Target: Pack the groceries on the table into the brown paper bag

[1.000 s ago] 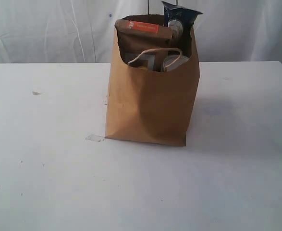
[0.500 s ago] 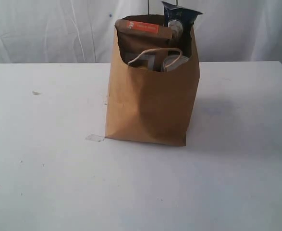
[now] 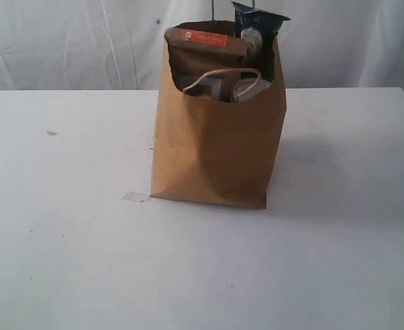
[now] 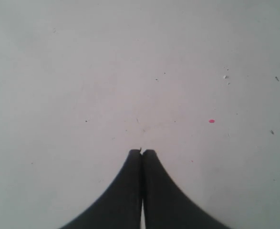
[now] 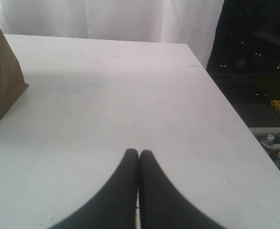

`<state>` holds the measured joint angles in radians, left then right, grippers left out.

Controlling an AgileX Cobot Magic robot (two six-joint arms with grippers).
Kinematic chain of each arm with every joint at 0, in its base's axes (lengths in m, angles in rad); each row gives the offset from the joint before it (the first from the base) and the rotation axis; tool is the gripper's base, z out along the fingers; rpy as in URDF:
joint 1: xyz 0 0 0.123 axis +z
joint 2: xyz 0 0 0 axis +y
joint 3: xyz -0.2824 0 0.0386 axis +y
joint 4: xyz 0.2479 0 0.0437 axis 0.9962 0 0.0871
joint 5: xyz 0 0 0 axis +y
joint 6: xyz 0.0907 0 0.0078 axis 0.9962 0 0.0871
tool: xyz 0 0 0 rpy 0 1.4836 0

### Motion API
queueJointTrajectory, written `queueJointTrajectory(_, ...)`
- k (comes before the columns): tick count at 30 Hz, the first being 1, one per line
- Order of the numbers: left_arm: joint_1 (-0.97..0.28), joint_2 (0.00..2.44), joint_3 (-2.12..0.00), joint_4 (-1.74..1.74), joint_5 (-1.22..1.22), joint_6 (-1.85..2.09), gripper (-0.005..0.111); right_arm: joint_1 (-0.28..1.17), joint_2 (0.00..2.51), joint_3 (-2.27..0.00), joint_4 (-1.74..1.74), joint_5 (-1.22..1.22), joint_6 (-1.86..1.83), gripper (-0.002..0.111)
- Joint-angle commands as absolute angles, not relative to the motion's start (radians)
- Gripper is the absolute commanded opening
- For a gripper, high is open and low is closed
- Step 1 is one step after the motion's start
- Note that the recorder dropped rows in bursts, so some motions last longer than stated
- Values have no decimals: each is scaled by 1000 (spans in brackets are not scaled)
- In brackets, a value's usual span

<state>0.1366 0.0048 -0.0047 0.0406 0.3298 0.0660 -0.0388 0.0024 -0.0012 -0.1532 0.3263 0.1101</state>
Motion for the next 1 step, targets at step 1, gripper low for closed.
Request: queueJointTrajectory(1,137,0,0,38,363,68,0,-40,0,0,-155,319,110,0)
